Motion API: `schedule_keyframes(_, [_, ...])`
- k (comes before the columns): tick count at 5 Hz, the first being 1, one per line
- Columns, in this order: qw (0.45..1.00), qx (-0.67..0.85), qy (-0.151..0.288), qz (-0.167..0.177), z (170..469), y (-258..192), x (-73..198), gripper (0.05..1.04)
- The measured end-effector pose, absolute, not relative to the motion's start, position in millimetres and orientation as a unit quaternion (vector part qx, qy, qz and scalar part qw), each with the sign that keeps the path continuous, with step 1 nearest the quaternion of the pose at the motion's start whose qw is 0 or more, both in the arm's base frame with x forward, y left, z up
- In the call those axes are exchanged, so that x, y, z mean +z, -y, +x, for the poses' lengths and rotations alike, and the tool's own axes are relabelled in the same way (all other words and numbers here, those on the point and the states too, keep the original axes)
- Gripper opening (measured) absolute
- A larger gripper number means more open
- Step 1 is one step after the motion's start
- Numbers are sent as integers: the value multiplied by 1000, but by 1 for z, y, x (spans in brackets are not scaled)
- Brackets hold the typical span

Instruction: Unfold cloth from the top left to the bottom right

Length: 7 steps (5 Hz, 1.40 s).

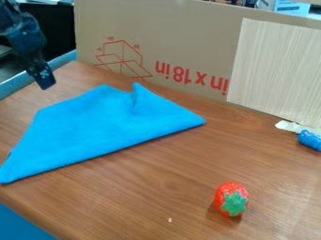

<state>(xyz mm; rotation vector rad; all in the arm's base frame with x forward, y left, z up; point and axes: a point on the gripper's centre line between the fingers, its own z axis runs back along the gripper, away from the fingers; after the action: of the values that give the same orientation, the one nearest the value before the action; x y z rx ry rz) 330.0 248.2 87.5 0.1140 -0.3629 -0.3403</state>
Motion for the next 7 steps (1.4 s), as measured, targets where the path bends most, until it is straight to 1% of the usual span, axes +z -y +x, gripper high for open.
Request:
schedule_keyframes(1, [970, -169, 167, 56, 339, -245, 68, 1001])
schedule_keyframes(2, [972, -166, 157, 50, 342, -242, 57, 1001])
schedule_keyframes(5, [975, -161, 150, 41, 353, -227, 45, 999])
schedule_keyframes(6, [974, -164, 148, 53, 355, -224, 41, 973])
schedule_keyframes(7, [975, -158, 143, 67, 356, -226, 36, 702])
